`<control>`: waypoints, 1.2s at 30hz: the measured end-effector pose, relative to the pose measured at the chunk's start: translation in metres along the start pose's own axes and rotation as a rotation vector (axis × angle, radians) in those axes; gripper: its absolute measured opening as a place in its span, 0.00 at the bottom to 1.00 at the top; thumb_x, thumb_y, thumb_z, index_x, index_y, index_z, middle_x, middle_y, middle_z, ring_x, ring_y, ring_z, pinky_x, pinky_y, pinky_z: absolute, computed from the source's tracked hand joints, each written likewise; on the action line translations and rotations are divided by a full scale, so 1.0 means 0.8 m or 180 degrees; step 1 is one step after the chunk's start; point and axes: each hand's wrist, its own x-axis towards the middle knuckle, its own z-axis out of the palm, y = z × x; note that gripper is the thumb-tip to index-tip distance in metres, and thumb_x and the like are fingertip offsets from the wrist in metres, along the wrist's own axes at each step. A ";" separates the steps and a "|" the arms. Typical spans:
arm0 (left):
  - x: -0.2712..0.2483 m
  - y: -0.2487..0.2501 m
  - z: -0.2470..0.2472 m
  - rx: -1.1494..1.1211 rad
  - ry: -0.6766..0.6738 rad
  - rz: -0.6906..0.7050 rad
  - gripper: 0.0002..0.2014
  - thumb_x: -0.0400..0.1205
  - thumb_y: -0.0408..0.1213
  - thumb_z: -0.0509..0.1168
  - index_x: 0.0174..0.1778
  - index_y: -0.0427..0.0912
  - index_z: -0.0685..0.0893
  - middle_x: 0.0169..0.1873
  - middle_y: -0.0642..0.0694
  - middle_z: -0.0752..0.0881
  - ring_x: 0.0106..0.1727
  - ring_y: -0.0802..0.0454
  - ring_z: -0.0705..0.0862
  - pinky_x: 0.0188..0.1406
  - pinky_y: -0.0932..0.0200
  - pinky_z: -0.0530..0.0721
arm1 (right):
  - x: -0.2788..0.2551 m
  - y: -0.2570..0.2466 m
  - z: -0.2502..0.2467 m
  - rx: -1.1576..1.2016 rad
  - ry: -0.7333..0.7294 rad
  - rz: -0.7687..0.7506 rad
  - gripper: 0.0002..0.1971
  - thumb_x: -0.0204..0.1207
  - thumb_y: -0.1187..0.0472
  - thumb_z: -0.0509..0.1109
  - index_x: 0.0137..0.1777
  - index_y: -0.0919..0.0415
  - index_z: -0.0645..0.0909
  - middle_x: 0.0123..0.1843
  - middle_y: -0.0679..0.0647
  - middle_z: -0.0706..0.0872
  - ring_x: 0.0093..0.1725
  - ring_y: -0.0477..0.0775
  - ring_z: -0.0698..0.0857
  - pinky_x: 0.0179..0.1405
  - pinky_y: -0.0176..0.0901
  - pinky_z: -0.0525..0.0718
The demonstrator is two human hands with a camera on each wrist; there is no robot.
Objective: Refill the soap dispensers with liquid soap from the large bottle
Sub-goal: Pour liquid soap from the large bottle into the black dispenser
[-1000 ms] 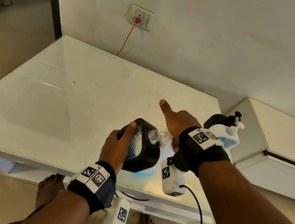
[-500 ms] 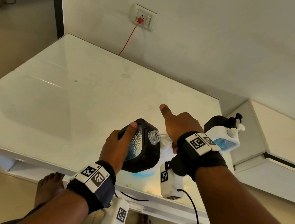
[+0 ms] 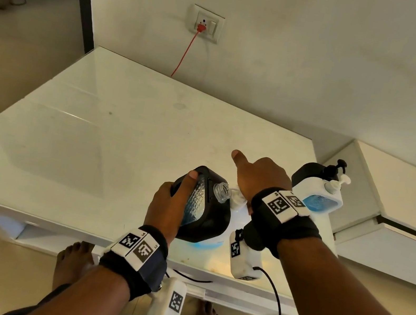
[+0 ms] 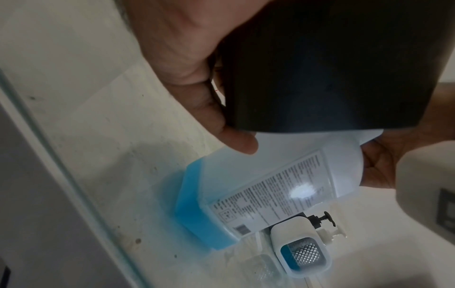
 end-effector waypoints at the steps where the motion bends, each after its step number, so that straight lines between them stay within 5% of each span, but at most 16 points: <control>1: 0.000 0.000 0.000 0.0004 0.0003 0.0012 0.51 0.58 0.86 0.62 0.64 0.49 0.87 0.55 0.46 0.92 0.57 0.43 0.90 0.64 0.37 0.89 | 0.000 0.000 0.000 0.0013 -0.0025 -0.0001 0.34 0.79 0.27 0.51 0.38 0.57 0.79 0.41 0.56 0.86 0.43 0.60 0.85 0.46 0.48 0.79; 8: -0.002 0.004 0.000 0.0063 0.0046 0.0069 0.50 0.56 0.84 0.61 0.62 0.47 0.85 0.54 0.46 0.91 0.56 0.43 0.90 0.64 0.37 0.88 | 0.001 -0.008 -0.018 0.0406 -0.0556 0.0144 0.37 0.78 0.24 0.46 0.40 0.59 0.77 0.46 0.60 0.87 0.49 0.65 0.87 0.63 0.59 0.84; 14: -0.002 0.003 0.000 0.0055 0.0076 0.0011 0.40 0.73 0.77 0.65 0.64 0.45 0.85 0.55 0.44 0.91 0.56 0.44 0.89 0.63 0.41 0.89 | 0.000 -0.001 -0.008 0.0244 -0.0229 0.0063 0.35 0.79 0.27 0.51 0.38 0.59 0.79 0.38 0.57 0.87 0.42 0.61 0.87 0.53 0.55 0.86; 19: -0.001 0.001 0.000 0.0027 0.0067 0.0050 0.49 0.59 0.83 0.62 0.62 0.46 0.88 0.53 0.46 0.92 0.55 0.44 0.91 0.62 0.39 0.90 | -0.004 -0.004 -0.005 0.0007 -0.0013 0.0047 0.30 0.82 0.31 0.53 0.35 0.57 0.73 0.34 0.53 0.79 0.33 0.52 0.75 0.44 0.48 0.71; 27: -0.004 0.007 0.000 0.0098 0.0059 0.0069 0.51 0.58 0.84 0.61 0.63 0.45 0.87 0.54 0.44 0.92 0.56 0.43 0.91 0.63 0.39 0.90 | -0.007 -0.006 -0.017 0.0399 -0.0433 0.0017 0.38 0.77 0.23 0.47 0.35 0.58 0.78 0.41 0.59 0.87 0.46 0.66 0.88 0.59 0.58 0.85; 36: 0.000 0.003 -0.001 -0.0021 0.0009 0.0014 0.53 0.56 0.87 0.64 0.63 0.46 0.88 0.54 0.44 0.92 0.57 0.42 0.91 0.63 0.37 0.90 | -0.002 0.001 -0.002 0.0123 0.0013 0.0031 0.30 0.82 0.31 0.53 0.37 0.57 0.75 0.41 0.55 0.84 0.45 0.60 0.83 0.46 0.48 0.74</control>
